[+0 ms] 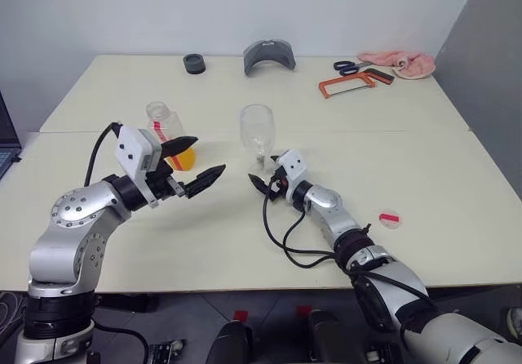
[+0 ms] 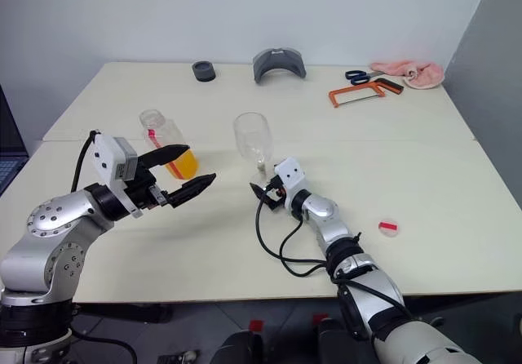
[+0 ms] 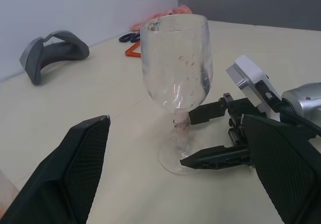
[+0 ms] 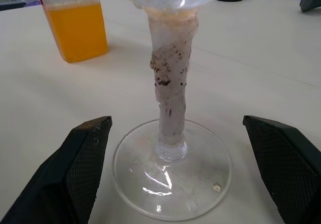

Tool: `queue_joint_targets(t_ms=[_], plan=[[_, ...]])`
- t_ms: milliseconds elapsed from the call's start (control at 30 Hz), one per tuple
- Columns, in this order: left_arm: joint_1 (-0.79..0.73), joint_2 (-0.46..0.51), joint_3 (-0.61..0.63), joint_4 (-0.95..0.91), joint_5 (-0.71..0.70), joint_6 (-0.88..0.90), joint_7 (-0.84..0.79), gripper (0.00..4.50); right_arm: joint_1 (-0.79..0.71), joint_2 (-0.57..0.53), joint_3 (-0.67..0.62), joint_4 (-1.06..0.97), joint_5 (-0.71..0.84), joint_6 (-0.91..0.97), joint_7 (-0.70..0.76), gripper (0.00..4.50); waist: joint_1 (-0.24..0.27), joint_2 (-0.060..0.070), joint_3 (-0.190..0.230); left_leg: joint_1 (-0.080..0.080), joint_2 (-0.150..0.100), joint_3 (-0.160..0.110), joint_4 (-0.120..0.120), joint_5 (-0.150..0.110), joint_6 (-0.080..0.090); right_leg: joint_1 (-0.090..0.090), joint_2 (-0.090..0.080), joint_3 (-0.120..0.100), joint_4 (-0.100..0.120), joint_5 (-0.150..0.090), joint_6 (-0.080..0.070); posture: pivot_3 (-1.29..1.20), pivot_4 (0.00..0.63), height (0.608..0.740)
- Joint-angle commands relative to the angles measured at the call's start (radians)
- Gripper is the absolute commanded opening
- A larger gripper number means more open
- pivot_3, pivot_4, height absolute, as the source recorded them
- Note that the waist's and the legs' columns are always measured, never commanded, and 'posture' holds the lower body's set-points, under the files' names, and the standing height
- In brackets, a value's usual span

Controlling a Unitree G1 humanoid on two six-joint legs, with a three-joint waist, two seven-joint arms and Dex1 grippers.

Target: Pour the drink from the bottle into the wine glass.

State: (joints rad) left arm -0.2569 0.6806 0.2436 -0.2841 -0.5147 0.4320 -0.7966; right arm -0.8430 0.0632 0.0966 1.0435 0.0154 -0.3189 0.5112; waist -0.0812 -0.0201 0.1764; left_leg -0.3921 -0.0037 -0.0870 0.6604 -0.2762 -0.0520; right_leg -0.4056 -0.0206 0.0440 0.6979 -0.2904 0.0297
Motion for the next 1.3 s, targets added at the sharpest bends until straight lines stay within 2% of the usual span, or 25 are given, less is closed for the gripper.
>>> queue_joint_targets(t_ms=[33, 267, 400, 533, 700, 833, 967, 1300], plan=[[-0.013, 0.010, 0.030, -0.052, -0.029, 0.000, 0.009, 4.50, 0.010, -0.002, -0.013, -0.048, 0.011, -0.012, 0.017, 4.47, 0.000, 0.000, 0.000, 0.000, 0.000, 0.000, 0.000, 0.000, 0.000, 0.000, 0.000, 0.000, 0.000, 0.000, 0.000, 0.00, 0.150, 0.740], [-0.015, -0.007, 0.035, -0.070, -0.046, -0.006, 0.041, 4.50, 0.106, -0.051, -0.003, -0.193, 0.027, 0.022, 0.078, 4.47, 0.001, 0.000, 0.000, 0.000, 0.000, 0.000, 0.000, 0.000, 0.000, 0.000, -0.001, 0.000, 0.000, 0.000, 0.000, 0.00, 0.150, 0.740], [-0.004, -0.024, 0.023, -0.077, -0.046, -0.011, 0.061, 4.50, 0.205, -0.099, 0.024, -0.366, 0.021, 0.092, 0.120, 4.47, 0.001, 0.000, 0.000, 0.000, 0.000, 0.000, 0.000, 0.000, 0.000, 0.000, -0.001, 0.000, 0.000, 0.000, 0.000, 0.00, 0.150, 0.740], [0.075, -0.053, 0.018, -0.048, 0.010, -0.049, 0.099, 4.50, 0.377, -0.220, 0.083, -0.706, 0.030, 0.227, 0.232, 4.47, 0.006, 0.000, 0.000, 0.000, 0.000, 0.000, 0.000, 0.000, 0.000, 0.000, -0.001, 0.000, 0.000, 0.000, 0.000, 0.00, 0.150, 0.740], [0.162, -0.097, 0.021, 0.035, 0.099, -0.147, 0.150, 4.50, 0.504, -0.356, 0.107, -1.063, 0.091, 0.411, 0.321, 4.47, 0.014, 0.000, 0.000, 0.000, 0.000, 0.000, 0.000, 0.000, 0.000, 0.000, -0.001, 0.000, -0.001, 0.000, 0.000, 0.00, 0.150, 0.740], [0.166, -0.173, 0.058, 0.103, 0.120, -0.184, 0.250, 4.50, 0.535, -0.428, 0.098, -1.238, 0.163, 0.529, 0.363, 4.47, 0.025, 0.000, 0.000, 0.000, 0.001, -0.001, 0.001, 0.000, 0.000, 0.001, 0.000, -0.001, -0.001, 0.000, 0.000, 0.00, 0.150, 0.740], [0.147, -0.202, 0.058, 0.172, 0.173, -0.233, 0.317, 4.50, 0.535, -0.464, 0.082, -1.360, 0.252, 0.644, 0.377, 4.47, 0.033, -0.001, 0.000, -0.001, 0.001, -0.002, 0.001, 0.000, 0.000, 0.001, -0.001, -0.002, -0.001, 0.000, 0.000, 0.00, 0.150, 0.740], [0.008, -0.201, 0.055, 0.346, 0.202, -0.261, 0.368, 4.50, 0.484, -0.445, 0.082, -1.438, 0.333, 0.802, 0.297, 4.47, 0.042, -0.002, 0.000, -0.001, -0.001, -0.002, 0.002, 0.000, 0.000, 0.001, -0.001, -0.002, -0.001, 0.000, 0.000, 0.00, 0.150, 0.740]])
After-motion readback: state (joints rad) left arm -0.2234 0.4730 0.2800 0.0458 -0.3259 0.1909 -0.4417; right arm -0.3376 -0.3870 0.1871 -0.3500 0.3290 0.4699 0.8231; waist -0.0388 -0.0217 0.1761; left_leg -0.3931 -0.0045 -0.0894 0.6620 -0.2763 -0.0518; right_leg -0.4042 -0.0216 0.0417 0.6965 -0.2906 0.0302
